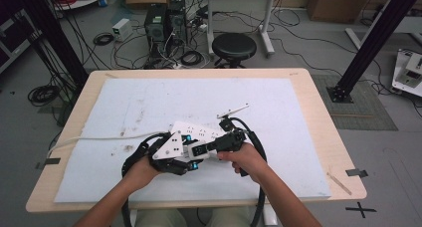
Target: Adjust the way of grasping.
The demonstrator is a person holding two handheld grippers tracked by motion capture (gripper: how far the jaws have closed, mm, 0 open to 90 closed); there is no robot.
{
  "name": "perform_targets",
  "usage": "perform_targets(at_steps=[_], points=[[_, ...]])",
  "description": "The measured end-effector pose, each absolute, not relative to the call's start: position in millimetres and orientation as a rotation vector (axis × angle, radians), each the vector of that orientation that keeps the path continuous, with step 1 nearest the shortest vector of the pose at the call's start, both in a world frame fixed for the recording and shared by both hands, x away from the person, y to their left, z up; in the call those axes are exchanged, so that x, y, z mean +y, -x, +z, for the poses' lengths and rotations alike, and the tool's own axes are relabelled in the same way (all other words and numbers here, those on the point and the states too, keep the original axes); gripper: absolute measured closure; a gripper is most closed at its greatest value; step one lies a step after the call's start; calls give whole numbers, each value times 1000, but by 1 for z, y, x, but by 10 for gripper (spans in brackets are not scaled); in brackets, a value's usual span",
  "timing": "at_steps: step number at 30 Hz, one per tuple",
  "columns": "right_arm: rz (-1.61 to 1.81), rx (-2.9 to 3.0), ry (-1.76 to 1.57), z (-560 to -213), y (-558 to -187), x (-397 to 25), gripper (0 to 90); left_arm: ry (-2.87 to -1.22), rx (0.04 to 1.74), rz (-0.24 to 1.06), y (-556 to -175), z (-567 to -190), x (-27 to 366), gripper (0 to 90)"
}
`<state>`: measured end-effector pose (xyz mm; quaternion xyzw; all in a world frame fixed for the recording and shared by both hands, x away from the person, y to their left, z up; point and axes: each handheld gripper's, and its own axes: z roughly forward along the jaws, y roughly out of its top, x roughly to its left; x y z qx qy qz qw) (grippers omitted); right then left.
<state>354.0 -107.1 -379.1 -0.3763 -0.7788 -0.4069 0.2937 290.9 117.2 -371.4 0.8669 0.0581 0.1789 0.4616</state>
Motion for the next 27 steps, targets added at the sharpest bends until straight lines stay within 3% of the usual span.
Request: perform_targets(at_steps=[9, 15, 18, 27], points=[[-1095, -1989, 1024, -383, -355, -111, 596, -2138, 130, 467, -289, -374, 116, 425], [-1102, -2020, 1009, -384, -352, -111, 627, -2153, 132, 466, -288, -378, 113, 410], [-1111, -2063, 1019, -382, -350, -111, 632, -2147, 192, 448, -289, -380, 115, 254], [-1224, -2181, 1050, -377, -346, -127, 634, -2117, 340, 393, -291, -394, 143, 236]])
